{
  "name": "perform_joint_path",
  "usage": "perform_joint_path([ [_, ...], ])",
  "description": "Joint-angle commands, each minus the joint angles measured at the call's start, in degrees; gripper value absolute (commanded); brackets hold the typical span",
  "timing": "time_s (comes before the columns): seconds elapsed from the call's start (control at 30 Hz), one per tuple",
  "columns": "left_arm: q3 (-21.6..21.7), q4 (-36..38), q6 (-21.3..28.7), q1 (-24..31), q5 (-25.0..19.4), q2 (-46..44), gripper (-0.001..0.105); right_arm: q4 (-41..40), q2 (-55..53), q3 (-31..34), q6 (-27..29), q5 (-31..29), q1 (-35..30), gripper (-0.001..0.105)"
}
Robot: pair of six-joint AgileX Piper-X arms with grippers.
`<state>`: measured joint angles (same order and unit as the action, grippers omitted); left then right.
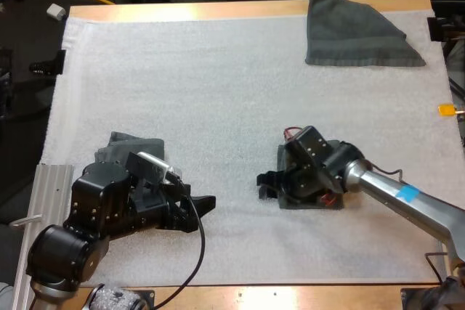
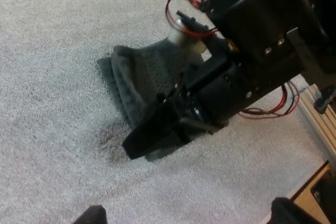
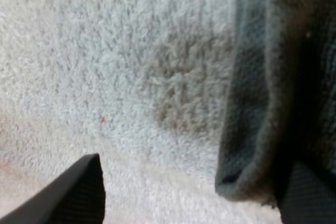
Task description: Pick towel from pile, fold and stack
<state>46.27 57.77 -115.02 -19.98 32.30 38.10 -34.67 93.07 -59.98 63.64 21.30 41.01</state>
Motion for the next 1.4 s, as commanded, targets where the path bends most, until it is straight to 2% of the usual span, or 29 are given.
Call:
perform_joint_path([
  [0.0,0.3,0.0,0.0,0.1,0.4,-0.3,0.061,1.1,1.4,-0.2,-1.9,-0.4,1.9,0.066],
  [0.2,0.2,0.1,0.1,0.0,0.4,-0.4,0.061,1.5,-0.5,-0.1,-1.1,1.0,1.7,0.066],
  [0.33,0.2,0.2,0.2,0.0,0.5,-0.3,0.061,-0.4,-5.6,-0.1,0.3,-1.9,1.7,0.066],
  [0.5,0.2,0.2,0.5,0.0,0.4,-0.5,0.061,-6.7,-13.5,-0.1,2.8,-9.9,1.9,0.066],
  [0.67,0.2,0.0,0.7,0.0,0.3,-0.4,0.061,-13.9,-21.8,-0.1,5.3,-14.8,1.9,0.067],
  [0.83,0.1,0.2,0.9,0.0,0.4,-0.4,0.061,-20.8,-30.7,-0.2,7.1,-17.7,2.1,0.067],
  [0.9,0.1,0.3,0.7,0.0,0.1,-0.2,0.061,-18.8,-29.8,-0.1,6.2,-16.5,2.0,0.067],
  [1.37,0.2,0.7,1.2,-0.1,0.1,-0.6,0.061,-32.8,-53.5,-0.4,6.2,-22.3,2.1,0.068],
])
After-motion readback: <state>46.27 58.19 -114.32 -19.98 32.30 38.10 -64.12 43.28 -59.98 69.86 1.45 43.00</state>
